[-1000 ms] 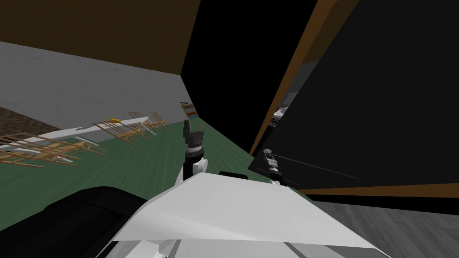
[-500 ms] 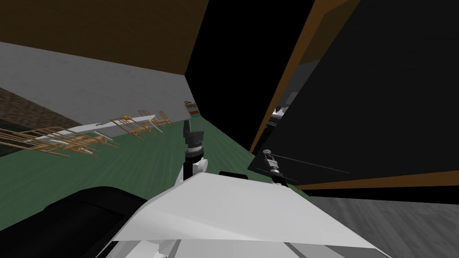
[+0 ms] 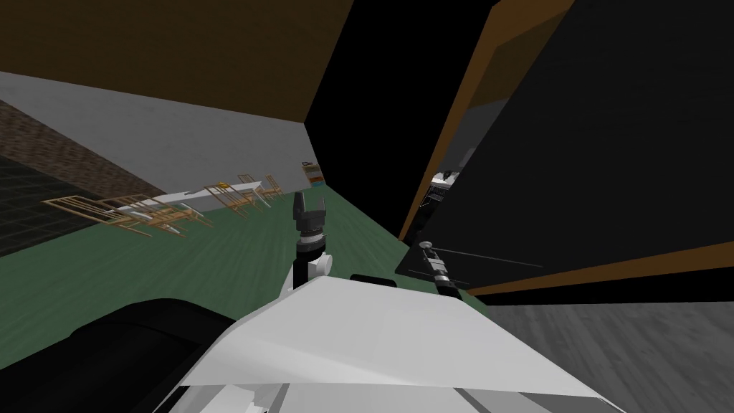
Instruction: Pull the door open
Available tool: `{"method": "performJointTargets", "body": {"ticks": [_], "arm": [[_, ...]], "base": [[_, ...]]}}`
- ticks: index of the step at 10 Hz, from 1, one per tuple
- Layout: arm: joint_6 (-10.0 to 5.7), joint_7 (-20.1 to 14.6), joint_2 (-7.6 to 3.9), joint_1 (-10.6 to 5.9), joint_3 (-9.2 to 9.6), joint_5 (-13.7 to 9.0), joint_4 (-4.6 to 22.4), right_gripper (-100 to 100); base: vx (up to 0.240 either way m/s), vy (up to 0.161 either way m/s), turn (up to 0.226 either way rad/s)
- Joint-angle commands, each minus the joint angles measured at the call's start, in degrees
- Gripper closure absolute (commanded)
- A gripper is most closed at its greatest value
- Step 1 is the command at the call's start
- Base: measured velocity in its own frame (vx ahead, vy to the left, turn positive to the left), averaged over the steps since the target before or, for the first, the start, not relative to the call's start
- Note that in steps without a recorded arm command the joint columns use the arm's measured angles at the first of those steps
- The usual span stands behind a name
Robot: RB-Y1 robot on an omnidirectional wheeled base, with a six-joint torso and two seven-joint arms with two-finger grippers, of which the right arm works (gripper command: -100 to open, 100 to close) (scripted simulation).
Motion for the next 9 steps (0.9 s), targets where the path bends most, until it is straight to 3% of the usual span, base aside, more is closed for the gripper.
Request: {"method": "performJointTargets", "body": {"ticks": [1,9], "arm": [[0.00,0.0,0.00,0.00,0.00,0.0,0.0,100],[-7.01,-5.5,-4.04,3.15,3.98,2.6,1.3,100]], "base": [[-0.114,-0.025,0.024],[-0.201,-0.057,0.128]]}}
